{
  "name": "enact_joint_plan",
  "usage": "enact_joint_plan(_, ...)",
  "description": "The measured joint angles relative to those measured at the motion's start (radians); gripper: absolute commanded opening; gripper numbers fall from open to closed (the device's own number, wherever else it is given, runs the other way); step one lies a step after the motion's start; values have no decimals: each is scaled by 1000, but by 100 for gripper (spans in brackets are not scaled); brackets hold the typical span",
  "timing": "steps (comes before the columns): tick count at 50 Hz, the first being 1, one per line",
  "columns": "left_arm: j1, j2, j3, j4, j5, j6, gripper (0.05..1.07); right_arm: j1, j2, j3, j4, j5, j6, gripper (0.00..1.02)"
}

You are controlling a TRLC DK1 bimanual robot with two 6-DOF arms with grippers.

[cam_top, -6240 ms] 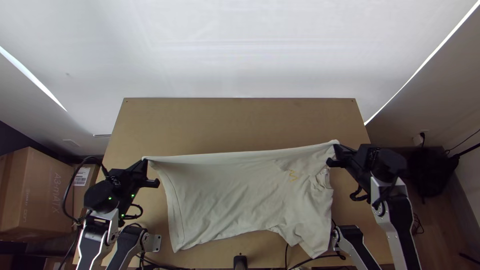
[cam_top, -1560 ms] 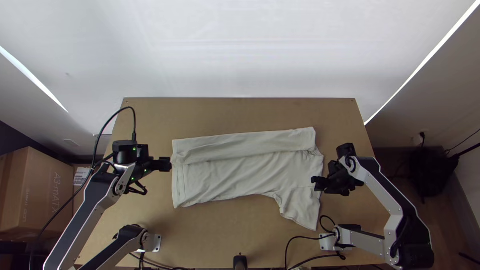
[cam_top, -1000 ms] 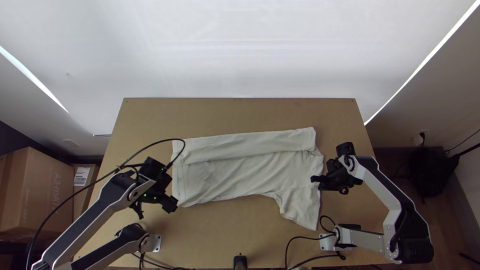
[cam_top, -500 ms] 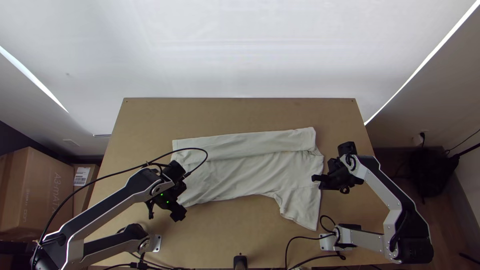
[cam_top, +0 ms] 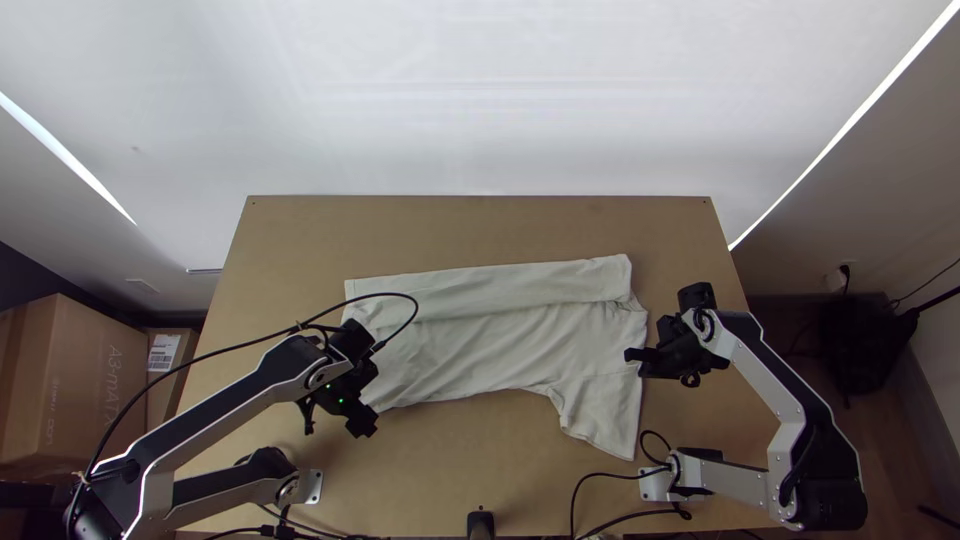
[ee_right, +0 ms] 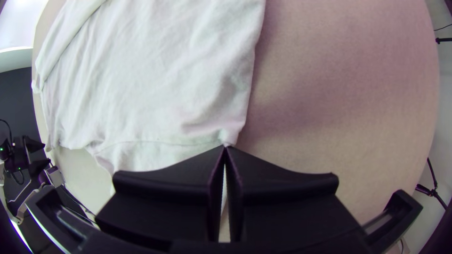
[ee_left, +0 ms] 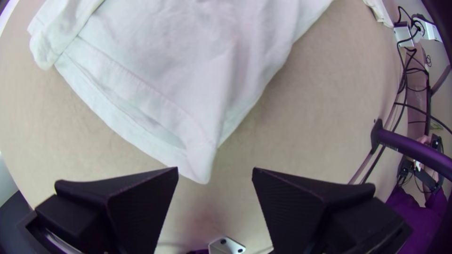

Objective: Fold the t-shirt

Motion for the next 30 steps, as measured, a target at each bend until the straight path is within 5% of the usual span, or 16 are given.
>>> enact_joint_plan(4, 3, 26, -8, 17, 4, 0, 65, 0, -13, 0, 0, 0, 0, 2)
enact_joint_plan(11, 21, 37, -25, 77, 21, 0, 8, 0, -37, 0, -1, 0, 0, 2)
enact_joint_plan(30, 209, -50, -29, 71, 44, 50, 8, -31, -98, 0, -4, 0, -36, 2)
